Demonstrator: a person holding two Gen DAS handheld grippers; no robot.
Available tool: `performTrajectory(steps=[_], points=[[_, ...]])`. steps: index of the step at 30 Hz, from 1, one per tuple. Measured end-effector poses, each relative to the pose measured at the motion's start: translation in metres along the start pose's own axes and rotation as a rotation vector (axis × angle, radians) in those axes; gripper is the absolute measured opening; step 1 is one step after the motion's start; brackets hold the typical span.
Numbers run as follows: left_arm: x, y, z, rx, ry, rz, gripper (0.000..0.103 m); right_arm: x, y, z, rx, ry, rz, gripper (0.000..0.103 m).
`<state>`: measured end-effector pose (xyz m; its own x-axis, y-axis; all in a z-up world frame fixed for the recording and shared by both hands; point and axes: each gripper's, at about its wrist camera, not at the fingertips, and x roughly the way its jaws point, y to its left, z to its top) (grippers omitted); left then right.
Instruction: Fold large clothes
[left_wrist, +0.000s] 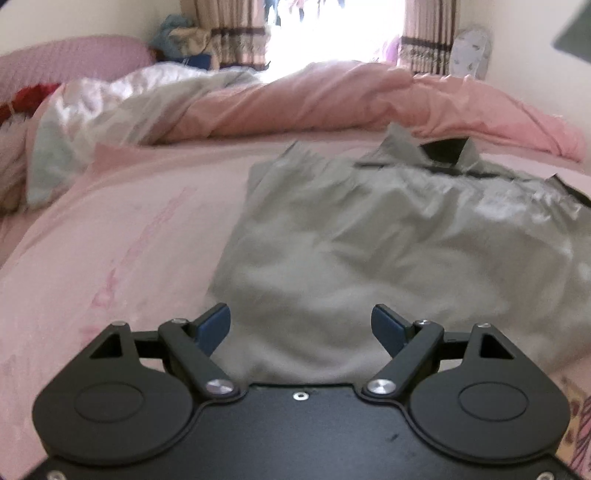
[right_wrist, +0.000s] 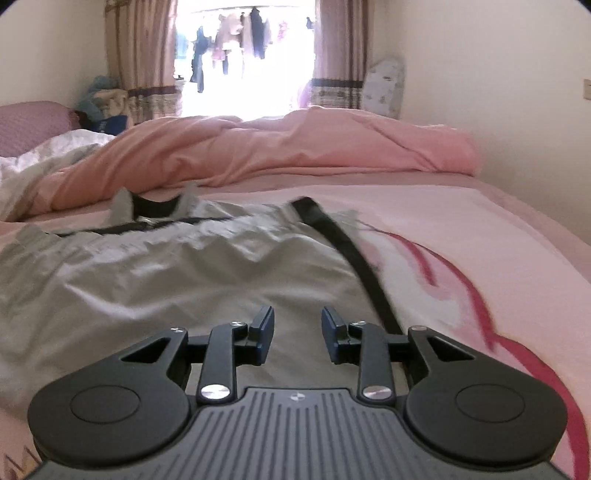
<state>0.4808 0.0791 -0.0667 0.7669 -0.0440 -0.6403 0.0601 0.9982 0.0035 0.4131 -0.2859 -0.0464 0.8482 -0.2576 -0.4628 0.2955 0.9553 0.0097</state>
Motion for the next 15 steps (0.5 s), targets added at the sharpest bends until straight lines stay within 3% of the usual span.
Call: performTrajectory(steps=[5,12,15], points=[[0.014,0.016,-0.02,-0.069,0.027,-0.02,0.088,0.02,-0.014,-0.02,0.039,0.059,-0.027,0.037],[0.011,0.019,-0.016,-0.077,0.032,-0.02,0.087,0.011,-0.015,-0.02,0.026,0.026,-0.035,0.037],[-0.006,0.016,-0.01,-0.058,-0.029,-0.023,0.087,-0.002,-0.027,-0.018,0.05,-0.008,-0.066,0.037]])
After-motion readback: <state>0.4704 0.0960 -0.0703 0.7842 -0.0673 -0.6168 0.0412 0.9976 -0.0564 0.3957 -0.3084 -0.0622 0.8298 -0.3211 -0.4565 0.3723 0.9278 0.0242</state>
